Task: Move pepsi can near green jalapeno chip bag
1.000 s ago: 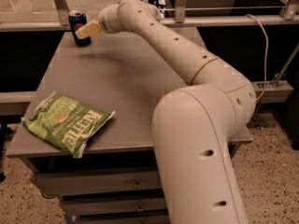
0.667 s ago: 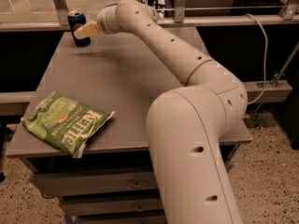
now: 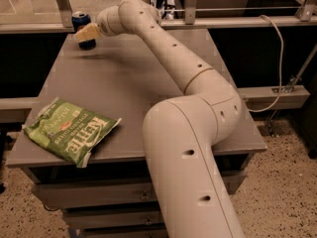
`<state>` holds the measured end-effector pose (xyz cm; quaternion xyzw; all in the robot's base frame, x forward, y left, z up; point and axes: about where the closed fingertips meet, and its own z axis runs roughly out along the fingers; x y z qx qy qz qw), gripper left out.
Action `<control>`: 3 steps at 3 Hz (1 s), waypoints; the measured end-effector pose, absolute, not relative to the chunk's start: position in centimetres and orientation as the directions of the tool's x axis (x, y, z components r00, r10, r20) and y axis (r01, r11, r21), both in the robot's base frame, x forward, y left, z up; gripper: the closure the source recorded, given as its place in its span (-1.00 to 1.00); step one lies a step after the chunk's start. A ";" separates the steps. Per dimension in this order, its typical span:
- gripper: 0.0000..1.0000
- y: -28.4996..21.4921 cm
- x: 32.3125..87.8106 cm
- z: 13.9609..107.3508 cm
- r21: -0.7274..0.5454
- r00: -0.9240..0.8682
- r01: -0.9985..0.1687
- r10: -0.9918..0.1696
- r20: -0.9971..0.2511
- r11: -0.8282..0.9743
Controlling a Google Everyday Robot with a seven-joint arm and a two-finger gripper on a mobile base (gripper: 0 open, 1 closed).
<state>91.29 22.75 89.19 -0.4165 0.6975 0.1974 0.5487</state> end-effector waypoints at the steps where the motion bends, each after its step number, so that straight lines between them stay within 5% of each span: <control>1: -1.00 22.6 91.3 89.2 -0.183 -0.051 -0.797 -0.365 -0.930 0.576; 3: -1.00 20.3 91.5 89.6 -0.263 -0.006 -0.795 -0.440 -0.898 0.547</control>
Offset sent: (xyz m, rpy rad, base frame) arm 0.0069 -0.0253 0.0068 -0.0727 -0.0424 0.0208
